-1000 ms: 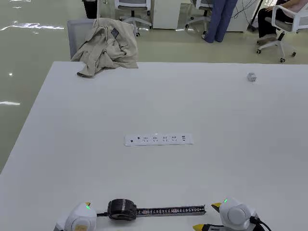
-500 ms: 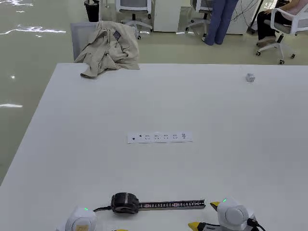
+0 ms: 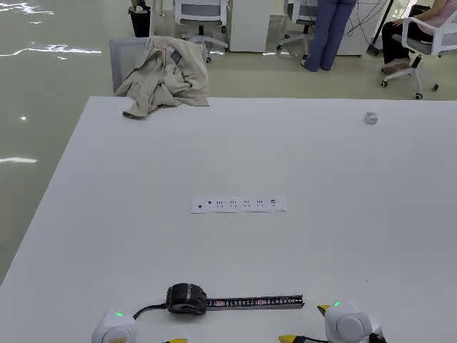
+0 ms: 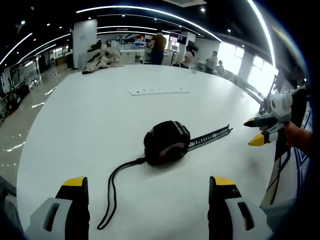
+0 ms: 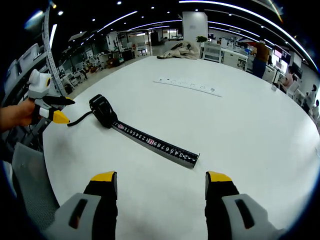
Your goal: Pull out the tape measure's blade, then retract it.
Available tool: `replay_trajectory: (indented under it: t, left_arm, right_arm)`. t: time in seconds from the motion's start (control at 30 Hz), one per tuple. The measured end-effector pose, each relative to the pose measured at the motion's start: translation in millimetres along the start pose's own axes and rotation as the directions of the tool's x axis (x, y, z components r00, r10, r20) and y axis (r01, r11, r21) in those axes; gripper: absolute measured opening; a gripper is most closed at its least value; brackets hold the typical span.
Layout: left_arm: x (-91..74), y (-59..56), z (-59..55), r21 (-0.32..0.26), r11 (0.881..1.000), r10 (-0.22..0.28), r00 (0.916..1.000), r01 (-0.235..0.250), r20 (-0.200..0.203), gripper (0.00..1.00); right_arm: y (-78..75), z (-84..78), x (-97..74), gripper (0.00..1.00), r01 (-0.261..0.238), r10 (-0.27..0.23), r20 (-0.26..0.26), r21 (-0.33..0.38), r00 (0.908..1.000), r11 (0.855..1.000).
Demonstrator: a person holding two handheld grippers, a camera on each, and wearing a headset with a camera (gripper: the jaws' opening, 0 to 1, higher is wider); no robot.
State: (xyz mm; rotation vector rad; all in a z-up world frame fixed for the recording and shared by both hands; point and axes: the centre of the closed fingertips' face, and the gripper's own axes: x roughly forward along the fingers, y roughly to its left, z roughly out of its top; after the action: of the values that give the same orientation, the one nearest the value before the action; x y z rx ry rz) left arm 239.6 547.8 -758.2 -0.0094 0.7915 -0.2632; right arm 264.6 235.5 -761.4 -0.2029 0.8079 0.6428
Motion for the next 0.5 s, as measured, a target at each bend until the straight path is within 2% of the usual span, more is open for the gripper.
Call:
replay_trajectory:
  t: [0.3,0.5]
  left_arm:
    - [-12.2,-9.6,-6.0,-0.042,0.999,0.006,0.9999,-0.006,0.011,0.99]
    - [-22.1,-13.8,-10.2,-0.078,0.997,0.022,0.9997,-0.022,-0.005,1.0]
  right_arm:
    - [12.6,-0.4,-13.8,0.75,0.009,-0.01,0.027,0.011,0.9996,1.0]
    - [21.2,3.8,-21.9,0.76,0.009,-0.01,0.044,0.026,0.999,1.0]
